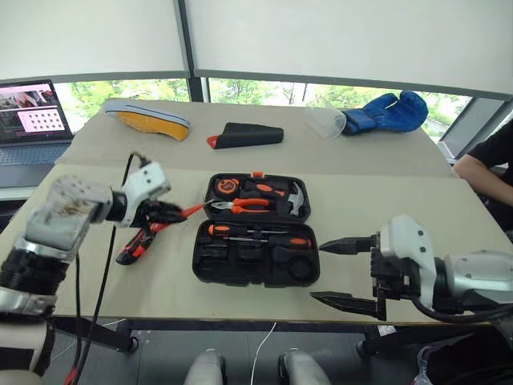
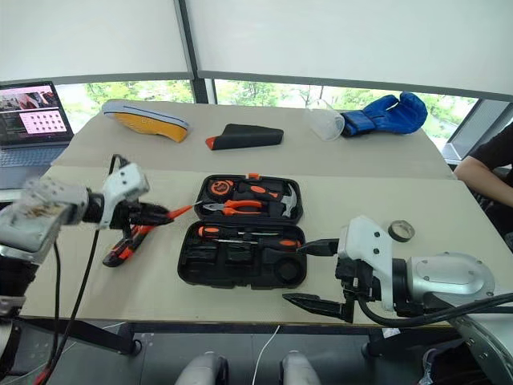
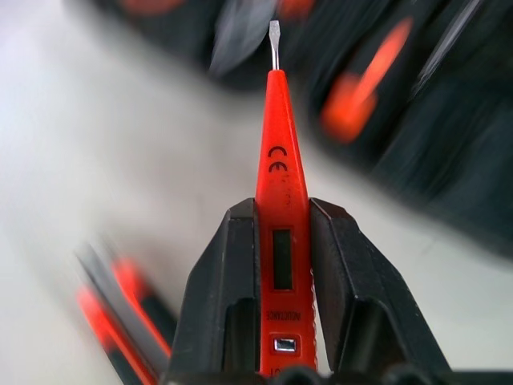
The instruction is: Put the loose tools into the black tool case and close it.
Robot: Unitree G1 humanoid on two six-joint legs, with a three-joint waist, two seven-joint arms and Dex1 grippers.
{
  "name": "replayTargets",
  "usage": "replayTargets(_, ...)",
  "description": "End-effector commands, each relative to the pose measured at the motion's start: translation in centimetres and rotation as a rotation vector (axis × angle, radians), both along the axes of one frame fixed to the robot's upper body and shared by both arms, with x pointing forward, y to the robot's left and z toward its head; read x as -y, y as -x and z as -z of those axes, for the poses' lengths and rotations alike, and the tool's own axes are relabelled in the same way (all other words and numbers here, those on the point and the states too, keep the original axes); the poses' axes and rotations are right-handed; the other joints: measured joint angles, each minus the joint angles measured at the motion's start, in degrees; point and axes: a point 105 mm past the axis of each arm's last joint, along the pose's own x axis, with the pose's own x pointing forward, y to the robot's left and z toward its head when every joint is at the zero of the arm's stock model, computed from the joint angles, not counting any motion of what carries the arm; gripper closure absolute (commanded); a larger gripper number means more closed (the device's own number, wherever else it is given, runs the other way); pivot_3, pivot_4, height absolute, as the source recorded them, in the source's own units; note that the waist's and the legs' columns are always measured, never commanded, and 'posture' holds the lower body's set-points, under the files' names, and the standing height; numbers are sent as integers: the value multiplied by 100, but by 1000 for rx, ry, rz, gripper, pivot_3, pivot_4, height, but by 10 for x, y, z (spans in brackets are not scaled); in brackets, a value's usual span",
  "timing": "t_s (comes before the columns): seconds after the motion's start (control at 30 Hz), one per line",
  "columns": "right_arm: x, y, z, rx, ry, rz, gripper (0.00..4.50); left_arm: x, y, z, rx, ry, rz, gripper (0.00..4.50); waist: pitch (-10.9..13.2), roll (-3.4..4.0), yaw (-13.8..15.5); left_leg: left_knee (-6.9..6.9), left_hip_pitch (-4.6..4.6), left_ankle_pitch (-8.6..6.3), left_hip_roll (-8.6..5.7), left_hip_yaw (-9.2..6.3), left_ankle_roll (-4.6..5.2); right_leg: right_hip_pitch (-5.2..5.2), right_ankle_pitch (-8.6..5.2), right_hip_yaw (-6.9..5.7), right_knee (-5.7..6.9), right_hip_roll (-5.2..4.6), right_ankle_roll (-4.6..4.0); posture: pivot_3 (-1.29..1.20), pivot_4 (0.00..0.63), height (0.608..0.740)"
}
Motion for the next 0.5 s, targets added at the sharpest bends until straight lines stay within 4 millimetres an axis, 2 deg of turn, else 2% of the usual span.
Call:
replayTargets(0.03,-1,-4,-4,67,20,-3,0,32,4,9,19,-57,201,4059,0,0,27,0,-1,-1,-9,0,2,1,0,0,-2,-7,1,0,150,734)
replayTargets(0.13,-4,-3,-4,72,9,-1,0,46,10,27,-19,-143,334,4059,0,-1,36,2,-13,-1,-16,-3,3,-1,0,4,-5,-6,15,0,150,734)
replayTargets(0.2,-5,-2,-3,73,5,3,0,51,10,32,-39,-170,373,4059,0,-1,6,2,-17,-1,-15,-6,3,-4,1,5,-5,-3,14,0,150,734)
replayTargets(0.33,-5,-3,-2,80,-3,25,0,64,-1,39,-16,-208,364,4059,1,-2,2,6,-23,0,-16,-15,4,-7,-7,5,1,0,27,0,150,734)
replayTargets(0.5,-4,-4,-3,96,-13,52,0,66,-6,49,-75,-248,328,4059,1,-2,-22,14,-23,0,-21,-20,4,0,-8,6,2,-1,38,0,150,734)
